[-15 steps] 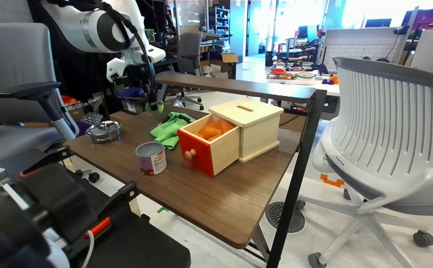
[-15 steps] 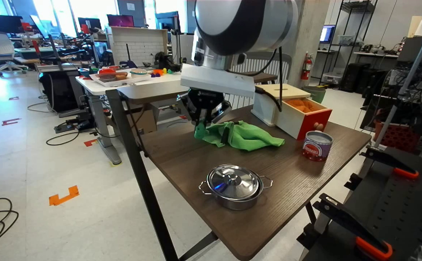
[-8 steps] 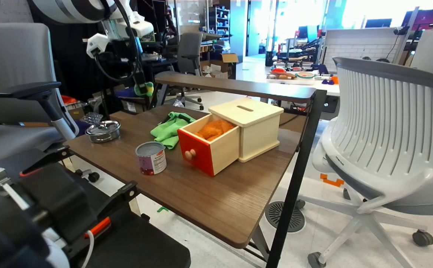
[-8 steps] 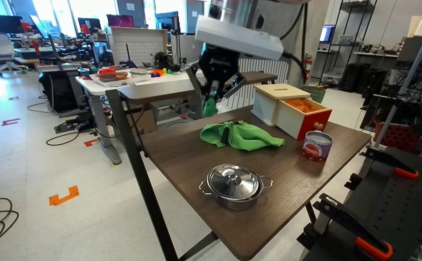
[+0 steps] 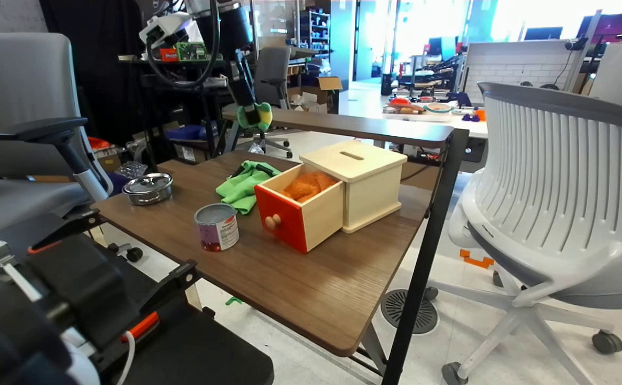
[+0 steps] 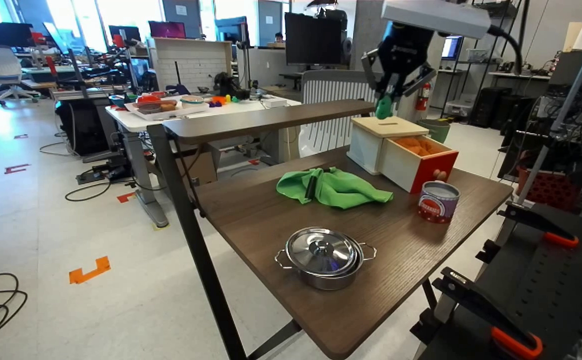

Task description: Pick up the yellow and green plush toy and put it inside the open red drawer

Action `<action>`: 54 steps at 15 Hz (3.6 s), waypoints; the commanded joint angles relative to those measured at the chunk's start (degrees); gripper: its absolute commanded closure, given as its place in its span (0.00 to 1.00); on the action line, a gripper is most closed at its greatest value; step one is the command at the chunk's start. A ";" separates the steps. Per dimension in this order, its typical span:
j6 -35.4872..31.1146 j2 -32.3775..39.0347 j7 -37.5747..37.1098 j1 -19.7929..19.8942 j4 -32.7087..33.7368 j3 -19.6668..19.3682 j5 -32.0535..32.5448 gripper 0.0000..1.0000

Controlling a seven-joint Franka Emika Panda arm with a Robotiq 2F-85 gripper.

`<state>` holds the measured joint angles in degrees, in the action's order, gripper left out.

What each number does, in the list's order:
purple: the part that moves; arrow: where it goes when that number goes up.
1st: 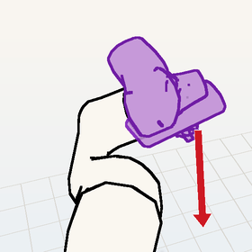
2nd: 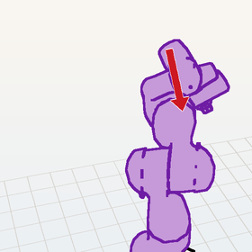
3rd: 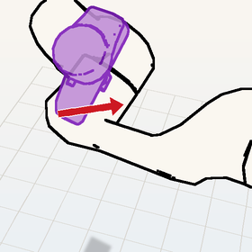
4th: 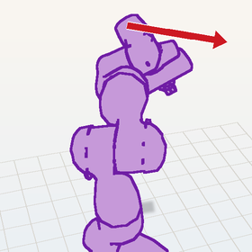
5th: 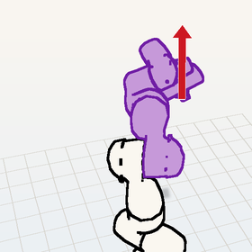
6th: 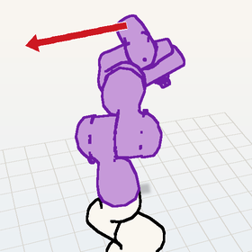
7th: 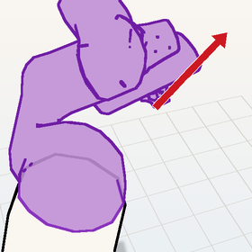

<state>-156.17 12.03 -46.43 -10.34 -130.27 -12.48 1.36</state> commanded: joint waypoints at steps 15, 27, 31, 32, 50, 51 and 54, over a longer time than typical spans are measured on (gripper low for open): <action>2.13 8.34 -5.27 9.32 1.99 -1.42 1.45 0.96; 2.72 13.04 -5.59 8.49 6.83 -1.45 0.67 0.27; 2.70 11.18 -6.03 7.72 5.93 -1.79 1.22 0.01; 2.90 9.94 -5.85 7.59 5.09 -1.63 1.14 0.00; 4.94 -4.14 21.03 11.67 -13.40 2.04 13.36 0.00; 5.07 -3.59 20.10 11.53 -13.20 1.93 14.43 0.00; 4.58 -3.98 20.43 11.50 -13.99 2.16 13.70 0.00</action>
<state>-151.70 8.09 -26.03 0.83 -144.33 -10.64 15.07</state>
